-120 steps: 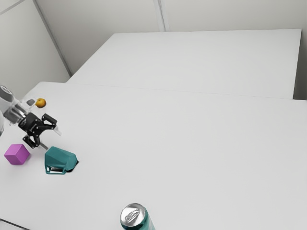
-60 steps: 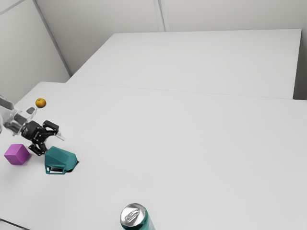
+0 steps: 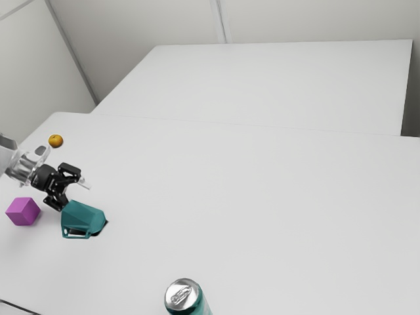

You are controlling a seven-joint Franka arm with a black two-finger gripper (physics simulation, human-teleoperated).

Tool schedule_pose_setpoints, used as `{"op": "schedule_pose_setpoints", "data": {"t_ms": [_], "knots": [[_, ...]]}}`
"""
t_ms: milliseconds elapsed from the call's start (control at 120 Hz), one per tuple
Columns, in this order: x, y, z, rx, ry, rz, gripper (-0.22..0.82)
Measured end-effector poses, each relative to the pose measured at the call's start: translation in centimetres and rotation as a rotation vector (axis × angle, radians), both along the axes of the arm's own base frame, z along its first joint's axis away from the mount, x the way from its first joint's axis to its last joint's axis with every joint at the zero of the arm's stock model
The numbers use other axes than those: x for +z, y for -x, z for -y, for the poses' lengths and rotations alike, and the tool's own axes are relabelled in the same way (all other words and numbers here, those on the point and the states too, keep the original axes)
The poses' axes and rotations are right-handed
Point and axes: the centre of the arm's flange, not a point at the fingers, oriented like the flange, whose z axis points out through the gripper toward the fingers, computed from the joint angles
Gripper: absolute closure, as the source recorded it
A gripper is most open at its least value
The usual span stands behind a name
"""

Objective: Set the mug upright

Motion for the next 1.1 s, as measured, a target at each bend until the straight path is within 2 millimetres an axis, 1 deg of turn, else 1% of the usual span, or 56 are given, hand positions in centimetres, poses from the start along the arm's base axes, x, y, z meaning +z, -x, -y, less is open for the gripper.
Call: {"op": "schedule_pose_setpoints", "data": {"t_ms": [200, 233, 375, 467, 517, 617, 800, 867, 983, 1033, 1100], "knots": [[0.9, -0.3, 0.6, -0.012, 0.021, 0.04, 0.01], [1.0, -0.4, 0.7, -0.013, 0.024, 0.044, 0.06], [0.6, -0.2, 1.3, -0.016, 0.042, 0.044, 0.43], [0.0, -0.4, 2.2, -0.027, 0.051, 0.036, 0.58], [-0.2, -0.6, 2.6, -0.032, 0.052, 0.033, 0.63], [-0.4, -0.8, 2.9, -0.036, 0.047, 0.028, 0.69], [-0.1, -1.1, 3.0, -0.037, 0.032, 0.03, 0.75], [1.1, -1.5, 3.5, -0.048, 0.023, 0.048, 0.76], [5.3, -2.7, 4.7, -0.093, -0.021, 0.1, 0.77], [7.4, -3.8, 5.1, -0.13, -0.061, 0.121, 0.77], [10.0, -5.8, 6.3, -0.202, -0.128, 0.14, 0.77]]}}
